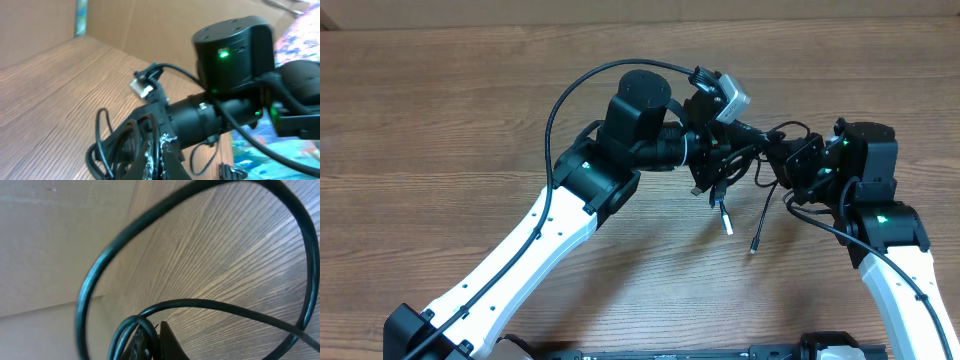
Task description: Untangle cables
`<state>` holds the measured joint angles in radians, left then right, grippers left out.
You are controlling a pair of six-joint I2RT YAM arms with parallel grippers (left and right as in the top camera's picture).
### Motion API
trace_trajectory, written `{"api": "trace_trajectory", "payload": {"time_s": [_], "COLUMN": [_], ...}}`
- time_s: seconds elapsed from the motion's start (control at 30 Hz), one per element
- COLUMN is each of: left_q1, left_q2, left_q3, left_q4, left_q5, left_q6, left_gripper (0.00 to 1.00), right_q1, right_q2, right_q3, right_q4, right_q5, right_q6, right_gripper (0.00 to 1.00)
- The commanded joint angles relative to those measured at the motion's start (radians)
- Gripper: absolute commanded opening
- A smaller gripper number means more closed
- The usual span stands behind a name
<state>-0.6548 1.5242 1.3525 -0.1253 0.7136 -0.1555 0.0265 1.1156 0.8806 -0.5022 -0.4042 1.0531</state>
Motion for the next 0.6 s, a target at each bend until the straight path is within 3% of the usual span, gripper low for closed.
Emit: {"api": "trace_trajectory", "payload": {"time_s": [0.0,0.3,0.57], "left_q1": [-0.006,-0.005,0.002], "left_q2": [-0.034,-0.034,-0.034], "left_q3": [0.007,0.007,0.007], "left_q4": [-0.031,-0.233,-0.300], "left_q5": [-0.097,-0.370,-0.560], "left_q6": [-0.008,0.002,0.001], "left_gripper": [0.04,0.04,0.04], "right_q1": [-0.003,-0.005,-0.033], "right_q2": [0.001,-0.057,-0.154], "right_q3": [0.011,0.011,0.011], "right_q4": [-0.002,0.007,0.007], "right_q5": [-0.002,-0.002,-0.002], "right_q6": [-0.014,-0.041,-0.071], "right_gripper": [0.04,0.04,0.04]}}
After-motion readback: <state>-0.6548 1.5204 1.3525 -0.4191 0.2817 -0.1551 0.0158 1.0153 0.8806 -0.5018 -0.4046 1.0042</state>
